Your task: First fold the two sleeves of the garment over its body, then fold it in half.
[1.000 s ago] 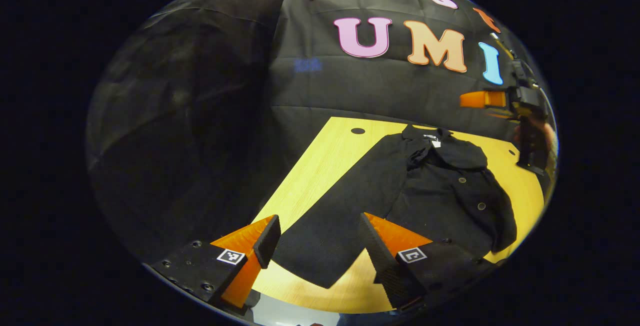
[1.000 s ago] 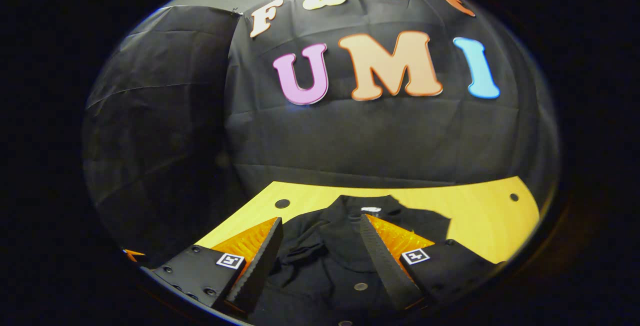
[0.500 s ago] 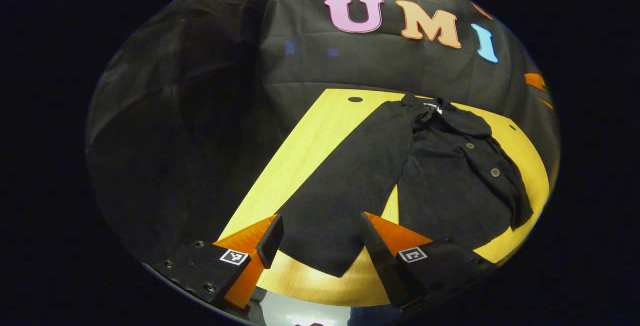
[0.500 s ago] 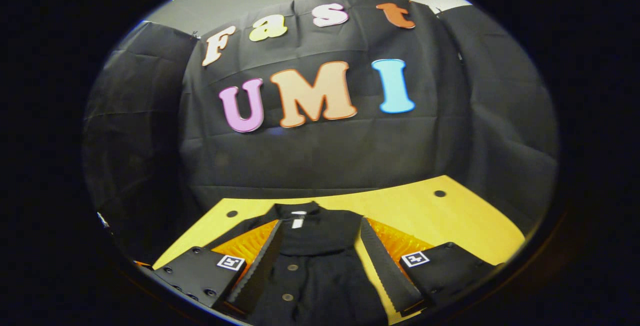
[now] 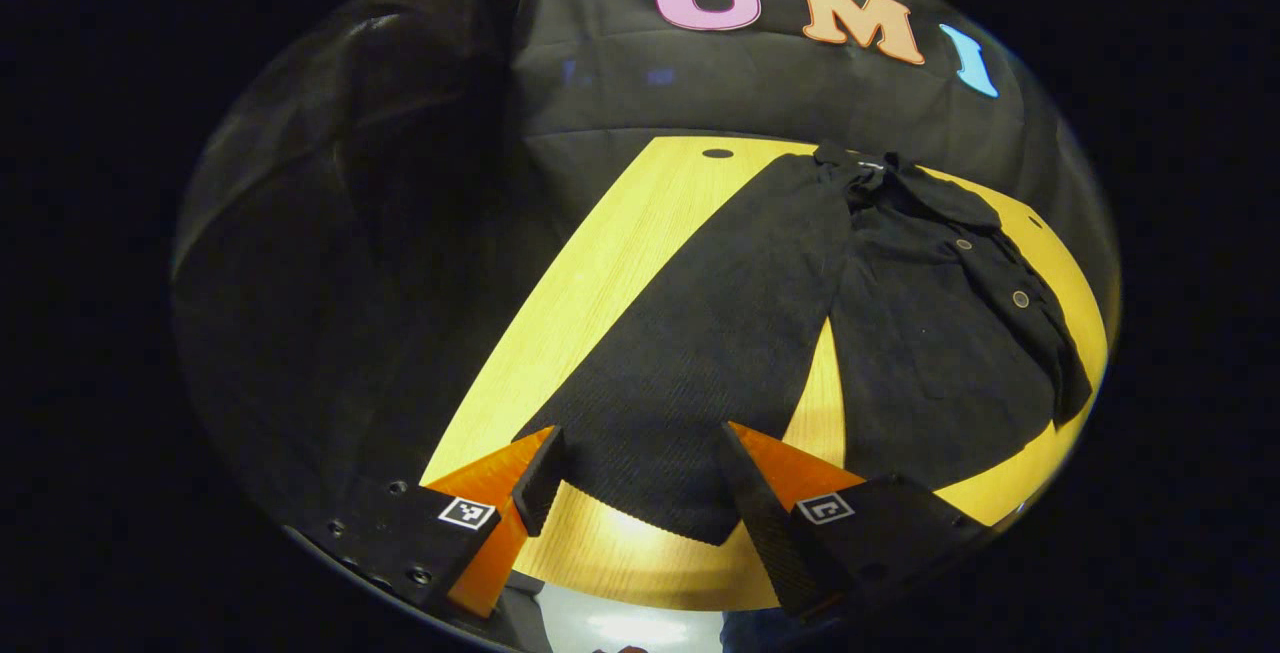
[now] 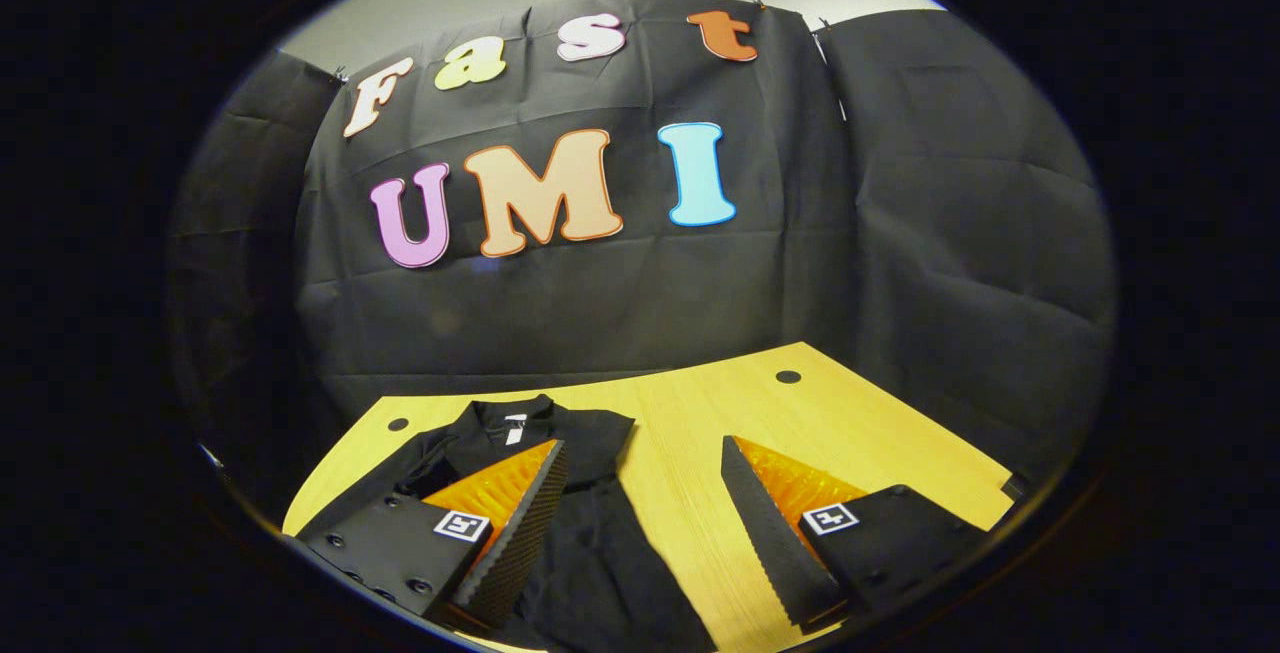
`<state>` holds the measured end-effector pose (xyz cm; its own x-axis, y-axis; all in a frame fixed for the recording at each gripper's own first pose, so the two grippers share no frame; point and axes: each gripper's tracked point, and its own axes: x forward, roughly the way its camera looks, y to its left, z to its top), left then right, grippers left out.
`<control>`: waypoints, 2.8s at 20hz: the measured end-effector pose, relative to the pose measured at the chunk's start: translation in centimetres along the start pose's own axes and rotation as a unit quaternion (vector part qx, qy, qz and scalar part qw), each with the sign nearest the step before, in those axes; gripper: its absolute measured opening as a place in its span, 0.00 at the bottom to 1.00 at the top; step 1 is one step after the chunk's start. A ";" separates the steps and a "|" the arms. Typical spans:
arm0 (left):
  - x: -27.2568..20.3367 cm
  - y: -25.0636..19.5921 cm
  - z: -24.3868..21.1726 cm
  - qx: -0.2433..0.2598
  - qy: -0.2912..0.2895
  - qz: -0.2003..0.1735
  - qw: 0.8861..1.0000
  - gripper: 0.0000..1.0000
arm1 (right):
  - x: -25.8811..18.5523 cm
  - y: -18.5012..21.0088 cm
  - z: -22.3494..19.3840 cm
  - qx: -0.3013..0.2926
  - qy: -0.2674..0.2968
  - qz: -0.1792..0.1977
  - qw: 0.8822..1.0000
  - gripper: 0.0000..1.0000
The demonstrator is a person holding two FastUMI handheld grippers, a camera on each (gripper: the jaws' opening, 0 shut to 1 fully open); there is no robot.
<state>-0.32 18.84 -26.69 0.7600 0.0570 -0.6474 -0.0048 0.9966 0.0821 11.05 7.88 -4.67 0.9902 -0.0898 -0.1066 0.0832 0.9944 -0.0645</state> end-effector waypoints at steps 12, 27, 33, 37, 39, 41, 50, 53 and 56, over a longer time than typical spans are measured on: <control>0.4 -1.1 -0.9 -0.034 -0.006 -0.024 0.999 0.85 | -0.3 2.0 -1.9 0.006 0.024 0.041 0.999 0.98; 0.4 -2.6 -0.5 -0.101 0.007 -0.048 0.994 0.00 | -1.4 -0.9 -1.5 0.037 0.009 0.019 0.999 0.98; 0.4 -2.6 -0.3 -0.093 0.002 -0.040 0.995 0.00 | -2.1 -1.7 -1.5 0.047 0.005 0.012 0.999 0.97; 0.0 -3.6 0.3 -0.103 0.016 -0.057 0.993 0.00 | -2.4 -2.8 -1.2 0.051 -0.002 0.002 0.999 0.97; -0.5 -5.2 1.3 -0.110 0.021 -0.082 0.990 0.00 | -2.4 -3.5 -1.3 0.061 -0.002 -0.004 0.998 0.97; -1.1 -5.9 3.1 -0.109 0.012 -0.097 0.989 0.00 | -2.5 -4.2 -1.4 0.072 -0.001 -0.007 0.997 0.98; -1.1 -10.2 14.4 -0.053 -0.070 -0.135 0.987 0.00 | -2.2 -5.0 -2.4 0.060 0.015 0.002 0.998 0.97; -0.7 -13.4 18.3 -0.031 -0.093 -0.158 0.983 0.00 | -2.0 -5.1 -2.6 0.059 0.020 0.009 0.998 0.97; 0.0 -17.2 22.1 0.014 -0.122 -0.180 0.976 0.00 | -2.0 -5.1 -3.0 0.060 0.033 0.024 0.997 0.98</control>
<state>14.09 0.36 -11.33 0.8408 -0.3164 -0.4393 0.3067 0.9470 -0.0950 8.26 2.79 -7.13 0.9843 -0.0417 -0.1714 0.0529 0.9967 0.0612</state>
